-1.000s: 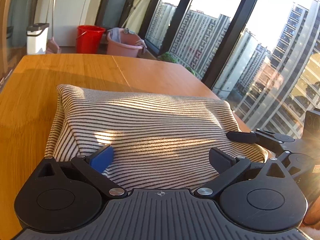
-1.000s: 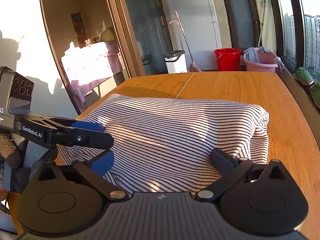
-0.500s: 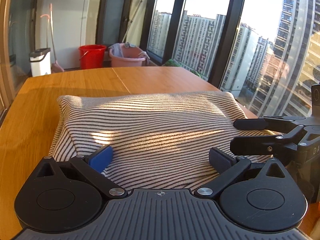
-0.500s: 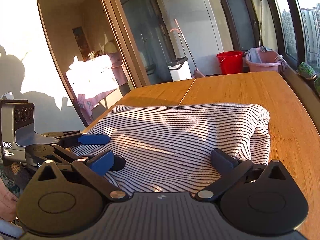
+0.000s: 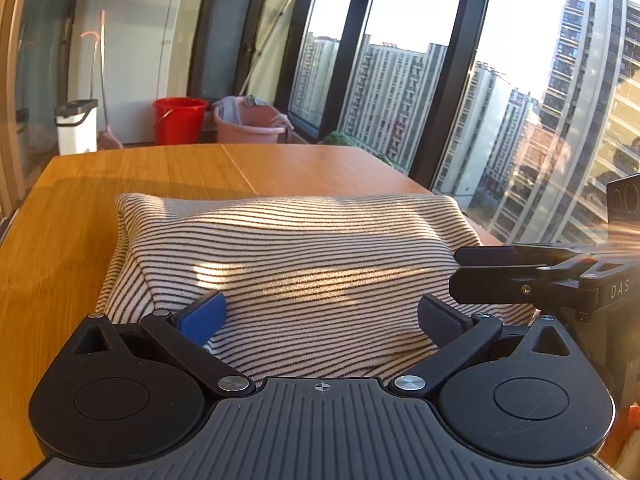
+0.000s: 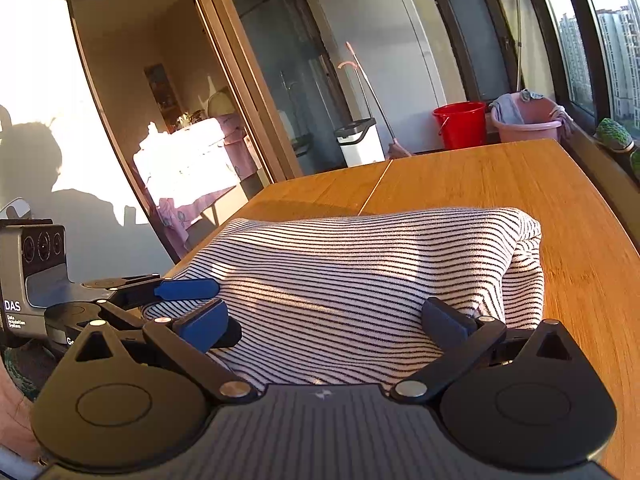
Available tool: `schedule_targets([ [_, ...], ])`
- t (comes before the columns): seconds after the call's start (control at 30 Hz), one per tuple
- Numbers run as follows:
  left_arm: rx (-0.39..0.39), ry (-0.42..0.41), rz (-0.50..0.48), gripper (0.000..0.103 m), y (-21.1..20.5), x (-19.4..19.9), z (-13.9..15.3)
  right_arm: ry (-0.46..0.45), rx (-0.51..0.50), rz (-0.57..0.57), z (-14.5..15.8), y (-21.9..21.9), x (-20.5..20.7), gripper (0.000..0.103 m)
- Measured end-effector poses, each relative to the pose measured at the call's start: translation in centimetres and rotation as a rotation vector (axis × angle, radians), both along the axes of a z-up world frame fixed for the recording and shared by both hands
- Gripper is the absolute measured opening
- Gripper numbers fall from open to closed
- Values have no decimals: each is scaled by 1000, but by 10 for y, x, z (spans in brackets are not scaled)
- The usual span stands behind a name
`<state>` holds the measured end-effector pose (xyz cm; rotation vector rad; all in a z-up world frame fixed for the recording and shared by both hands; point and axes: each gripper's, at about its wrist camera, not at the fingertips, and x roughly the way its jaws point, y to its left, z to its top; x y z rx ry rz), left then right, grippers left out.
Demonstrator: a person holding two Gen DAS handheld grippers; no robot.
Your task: Fold clothes
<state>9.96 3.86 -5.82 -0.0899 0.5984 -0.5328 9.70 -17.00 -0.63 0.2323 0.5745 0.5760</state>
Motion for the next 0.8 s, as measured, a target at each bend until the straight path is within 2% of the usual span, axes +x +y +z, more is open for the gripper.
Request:
schedule_targets([
  [0.8,-17,-5,-6,103,5,-2,1,3,17,-1,-2,2,-1,103],
])
